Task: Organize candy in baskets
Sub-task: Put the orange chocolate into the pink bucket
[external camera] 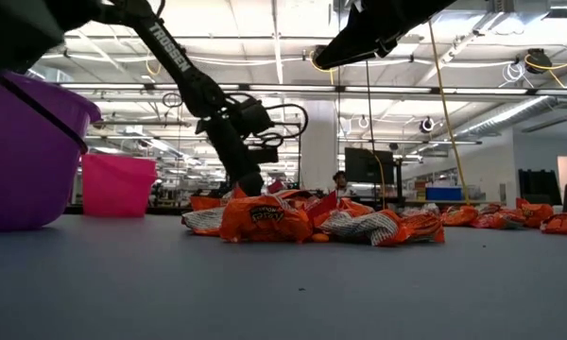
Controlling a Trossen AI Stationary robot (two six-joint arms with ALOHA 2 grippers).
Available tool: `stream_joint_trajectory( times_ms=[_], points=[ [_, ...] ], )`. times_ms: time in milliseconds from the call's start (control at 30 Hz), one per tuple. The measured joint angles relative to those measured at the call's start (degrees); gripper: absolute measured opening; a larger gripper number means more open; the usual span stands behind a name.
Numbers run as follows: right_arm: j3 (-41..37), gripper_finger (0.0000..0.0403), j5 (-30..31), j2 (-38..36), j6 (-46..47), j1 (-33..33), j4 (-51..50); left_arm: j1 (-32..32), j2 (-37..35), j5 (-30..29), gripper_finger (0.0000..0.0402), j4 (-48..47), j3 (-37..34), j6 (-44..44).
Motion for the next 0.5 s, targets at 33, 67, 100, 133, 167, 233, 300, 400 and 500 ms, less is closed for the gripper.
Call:
stream_joint_trajectory(
  times_ms=[33,67,100,133,167,233,300,400,500],
  points=[
    [0.0,0.021,0.0,0.0,0.0,0.0,0.0,0.3,0.4,0.7,0.0215,0.5,0.0,0.0],
    [0.0,0.021,0.0,0.0,0.0,0.0,0.0,0.5,0.7,1.4,0.0215,1.0,0.0,0.0],
    [0.0,0.021,0.0,0.0,0.0,0.0,0.0,0.7,1.0,2.0,0.0215,0.9,0.0,0.0],
    [0.0,0.021,0.0,0.0,0.0,0.0,0.0,0.9,1.5,2.5,0.0215,0.9,0.0,0.1],
    [0.0,0.021,0.0,0.0,0.0,0.0,0.0,1.0,1.8,2.8,0.0215,1.0,0.1,0.0],
    [0.0,0.021,0.0,0.0,0.0,0.0,0.0,1.1,2.1,3.5,0.0214,1.0,0.1,0.0],
    [0.0,0.021,0.0,0.0,-0.1,0.0,0.0,1.3,2.1,4.2,0.0208,1.0,0.1,0.0],
    [0.0,0.021,0.0,0.0,-0.2,0.0,0.0,1.2,2.1,4.3,0.0183,1.0,0.1,0.1],
    [0.0,0.021,0.0,0.0,-0.2,0.0,0.0,1.2,2.2,4.3,0.0148,1.0,0.1,0.1]
  ],
)
